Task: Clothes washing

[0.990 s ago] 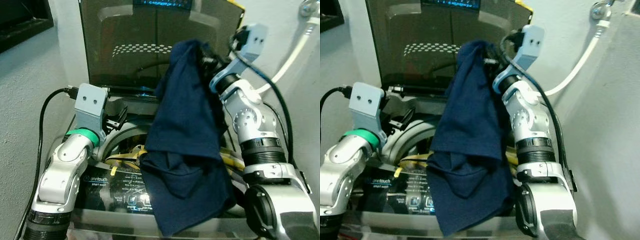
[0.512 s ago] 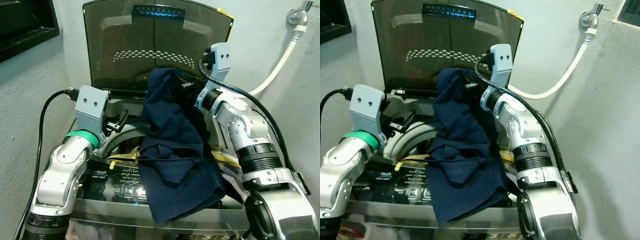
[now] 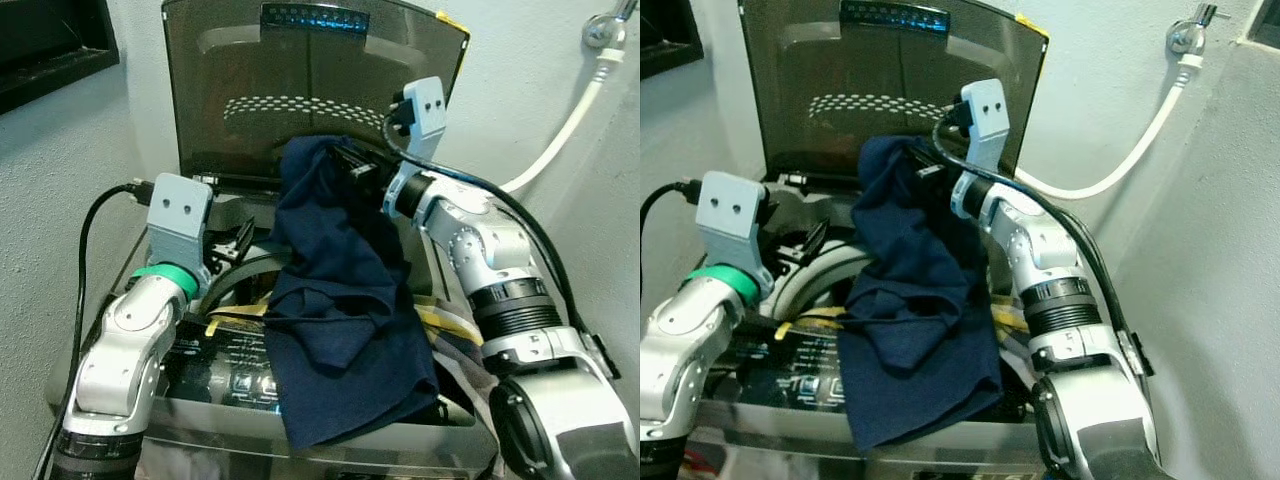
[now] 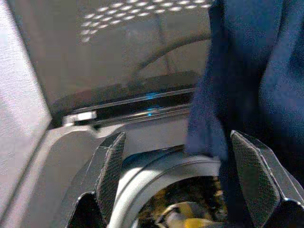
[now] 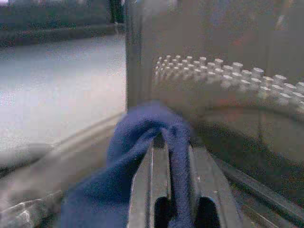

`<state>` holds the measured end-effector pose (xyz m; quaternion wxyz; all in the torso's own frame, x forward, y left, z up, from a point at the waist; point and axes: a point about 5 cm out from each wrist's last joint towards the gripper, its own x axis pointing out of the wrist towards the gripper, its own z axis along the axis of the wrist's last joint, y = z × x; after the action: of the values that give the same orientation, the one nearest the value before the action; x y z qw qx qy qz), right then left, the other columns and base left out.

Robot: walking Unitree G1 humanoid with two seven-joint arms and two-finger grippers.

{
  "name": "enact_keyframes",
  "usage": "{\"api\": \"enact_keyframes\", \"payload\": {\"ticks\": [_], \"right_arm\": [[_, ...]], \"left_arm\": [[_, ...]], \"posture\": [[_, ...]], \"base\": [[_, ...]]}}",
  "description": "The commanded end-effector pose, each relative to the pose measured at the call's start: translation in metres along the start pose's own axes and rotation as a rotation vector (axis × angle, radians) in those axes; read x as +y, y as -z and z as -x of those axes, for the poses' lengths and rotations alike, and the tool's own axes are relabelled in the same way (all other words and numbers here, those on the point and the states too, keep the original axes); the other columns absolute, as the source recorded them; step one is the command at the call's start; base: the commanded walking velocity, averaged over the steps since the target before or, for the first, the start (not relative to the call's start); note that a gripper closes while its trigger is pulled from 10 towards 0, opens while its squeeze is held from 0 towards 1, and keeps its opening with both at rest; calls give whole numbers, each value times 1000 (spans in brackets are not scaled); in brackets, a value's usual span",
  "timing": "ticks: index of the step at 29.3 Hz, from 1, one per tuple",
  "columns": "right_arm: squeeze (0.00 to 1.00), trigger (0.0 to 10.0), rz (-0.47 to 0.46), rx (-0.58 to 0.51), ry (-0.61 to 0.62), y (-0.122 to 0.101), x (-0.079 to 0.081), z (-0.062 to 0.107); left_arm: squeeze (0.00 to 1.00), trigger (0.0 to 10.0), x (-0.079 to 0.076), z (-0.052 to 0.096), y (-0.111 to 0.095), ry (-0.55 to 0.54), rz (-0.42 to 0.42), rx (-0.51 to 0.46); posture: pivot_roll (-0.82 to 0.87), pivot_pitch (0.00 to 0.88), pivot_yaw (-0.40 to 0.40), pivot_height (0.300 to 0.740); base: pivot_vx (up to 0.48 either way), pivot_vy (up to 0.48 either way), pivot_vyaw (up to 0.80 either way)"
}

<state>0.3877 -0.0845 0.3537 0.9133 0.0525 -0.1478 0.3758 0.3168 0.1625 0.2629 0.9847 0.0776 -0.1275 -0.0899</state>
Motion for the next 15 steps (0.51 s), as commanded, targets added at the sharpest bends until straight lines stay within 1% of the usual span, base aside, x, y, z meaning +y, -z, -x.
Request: {"api": "enact_keyframes", "payload": {"ticks": [1,2,3,4,5,7,8,9,10,13,15], "right_arm": [[0,10000,-25,-277,3,-63,3,-2],[0,10000,-27,-330,-6,-77,5,-2],[0,10000,-27,-330,-6,-77,5,-2],[0,10000,-19,-343,-13,-83,6,-1],[0,10000,20,-299,-26,-76,8,-3],[0,10000,20,-299,-26,-76,8,-3],[0,10000,60,-239,-32,-64,11,-5],[0,10000,60,-239,-32,-64,11,-5],[0,10000,75,-204,-37,-57,12,-6],[0,10000,75,-204,-37,-57,12,-6],[0,10000,76,-170,-50,-53,12,-7]], "left_arm": [[0,10000,-6,4,1,36,-8,2],[0,10000,-6,4,1,40,-5,0],[0,10000,-6,4,1,40,-5,0],[0,10000,-6,5,1,40,-3,-1],[0,10000,-6,5,1,40,-4,-5],[0,10000,-6,5,1,40,-4,-5],[0,10000,-6,6,2,34,37,-11],[0,10000,-6,6,2,34,37,-11],[0,10000,-5,6,2,24,43,-10],[0,10000,-5,6,2,24,43,-10],[0,10000,-7,6,0,30,16,-12]], "posture": [[83,0,-40,740],[81,0,-42,740],[81,0,-42,740],[80,0,-43,740],[80,0,-45,740],[80,0,-45,740],[78,0,-47,740],[78,0,-47,740],[79,0,-50,740],[79,0,-50,740],[81,0,-54,740]], "base": [[0,0,0],[0,0,0],[0,0,0],[0,0,0],[0,0,0],[0,0,0],[0,0,0],[0,0,0],[0,480,0],[0,480,0],[0,0,0]]}}
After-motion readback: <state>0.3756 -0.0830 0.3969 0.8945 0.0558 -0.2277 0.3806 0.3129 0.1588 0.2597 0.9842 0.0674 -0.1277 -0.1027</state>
